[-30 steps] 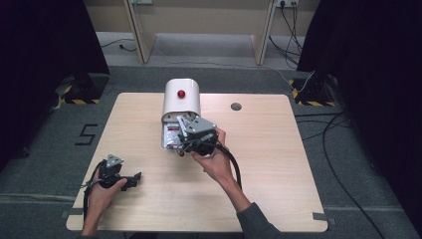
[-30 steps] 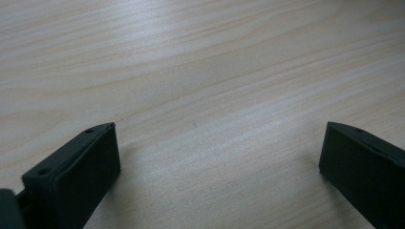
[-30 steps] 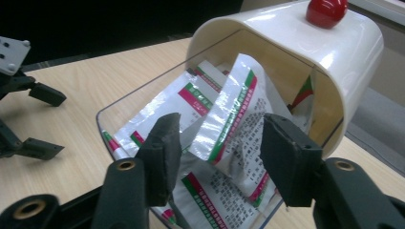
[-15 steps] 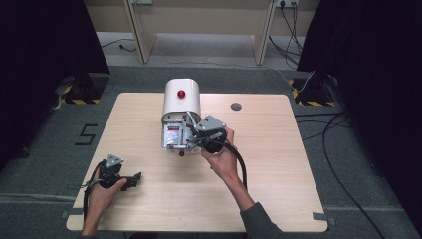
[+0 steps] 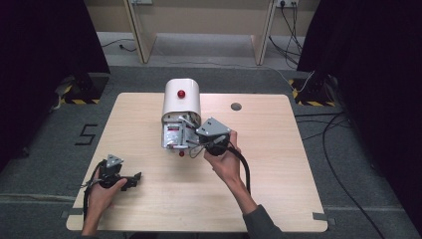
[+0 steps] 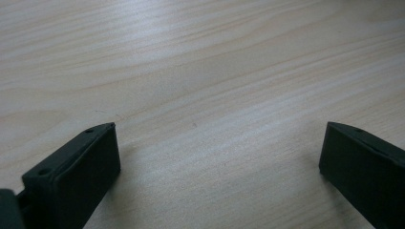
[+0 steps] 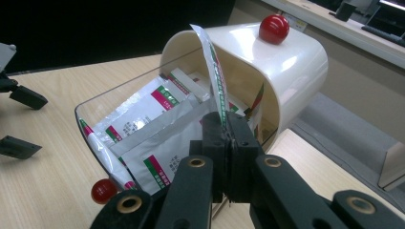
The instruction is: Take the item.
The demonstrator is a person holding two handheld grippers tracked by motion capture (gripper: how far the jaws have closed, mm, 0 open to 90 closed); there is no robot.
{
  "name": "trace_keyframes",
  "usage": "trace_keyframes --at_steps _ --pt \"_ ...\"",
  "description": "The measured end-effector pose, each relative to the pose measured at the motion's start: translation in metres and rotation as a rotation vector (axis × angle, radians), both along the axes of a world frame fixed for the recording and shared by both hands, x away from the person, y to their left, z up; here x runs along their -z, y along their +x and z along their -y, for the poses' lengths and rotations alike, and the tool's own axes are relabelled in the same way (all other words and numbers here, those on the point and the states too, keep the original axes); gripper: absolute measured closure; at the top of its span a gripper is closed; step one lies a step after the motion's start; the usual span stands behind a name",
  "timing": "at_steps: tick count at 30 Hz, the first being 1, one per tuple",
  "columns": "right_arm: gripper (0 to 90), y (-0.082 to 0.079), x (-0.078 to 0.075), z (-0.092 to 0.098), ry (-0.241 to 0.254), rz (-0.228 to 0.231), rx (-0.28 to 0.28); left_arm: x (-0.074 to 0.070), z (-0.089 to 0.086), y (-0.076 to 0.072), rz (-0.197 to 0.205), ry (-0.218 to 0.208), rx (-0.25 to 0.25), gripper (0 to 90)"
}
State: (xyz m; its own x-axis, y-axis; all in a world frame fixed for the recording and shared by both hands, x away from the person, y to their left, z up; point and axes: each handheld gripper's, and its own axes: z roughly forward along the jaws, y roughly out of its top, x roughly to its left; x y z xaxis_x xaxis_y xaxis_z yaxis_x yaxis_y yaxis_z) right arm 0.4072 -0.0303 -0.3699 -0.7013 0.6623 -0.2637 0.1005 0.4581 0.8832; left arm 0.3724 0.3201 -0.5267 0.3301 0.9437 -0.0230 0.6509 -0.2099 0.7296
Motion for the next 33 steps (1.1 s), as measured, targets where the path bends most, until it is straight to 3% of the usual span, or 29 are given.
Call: trace_keyframes --at_steps 20,33 --pt "89.2 -0.015 -0.021 0.024 0.074 0.025 -0.027 0.0 0.0 0.0 0.0 0.0 0.0 0.0" --pt "89.2 -0.022 -0.02 0.068 0.093 0.026 0.005 0.0 0.0 0.0 0.0 0.0 0.0 0.0"
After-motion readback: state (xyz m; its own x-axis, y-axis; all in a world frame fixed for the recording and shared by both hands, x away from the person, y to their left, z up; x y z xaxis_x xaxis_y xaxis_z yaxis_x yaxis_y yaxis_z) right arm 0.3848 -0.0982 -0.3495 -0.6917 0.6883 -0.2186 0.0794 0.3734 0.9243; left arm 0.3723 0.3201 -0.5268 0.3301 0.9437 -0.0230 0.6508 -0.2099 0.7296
